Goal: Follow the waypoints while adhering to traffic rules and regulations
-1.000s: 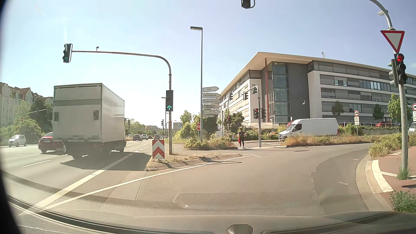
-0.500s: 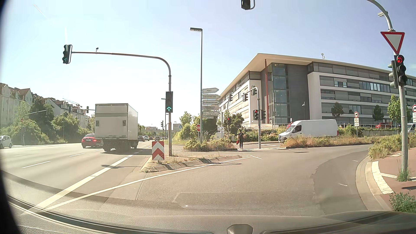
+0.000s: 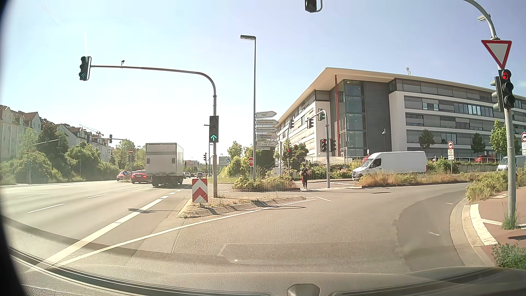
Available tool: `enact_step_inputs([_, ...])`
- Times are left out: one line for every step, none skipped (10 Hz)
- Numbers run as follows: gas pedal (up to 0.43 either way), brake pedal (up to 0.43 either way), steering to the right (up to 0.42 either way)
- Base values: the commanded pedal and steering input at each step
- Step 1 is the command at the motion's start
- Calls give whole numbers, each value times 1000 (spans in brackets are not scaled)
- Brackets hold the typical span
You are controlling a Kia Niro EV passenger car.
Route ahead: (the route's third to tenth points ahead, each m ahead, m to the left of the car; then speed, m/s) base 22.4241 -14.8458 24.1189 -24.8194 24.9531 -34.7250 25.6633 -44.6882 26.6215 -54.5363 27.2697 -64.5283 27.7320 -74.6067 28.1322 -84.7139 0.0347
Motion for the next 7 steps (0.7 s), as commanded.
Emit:
enact_step_inputs([0,329,157])
enact_step_inputs([0,329,145])
enact_step_inputs([0,329,133])
enact_step_inputs([0,329,127])
enact_step_inputs([0,329,126])
enact_step_inputs([0,329,127])
enact_step_inputs([0,329,130])
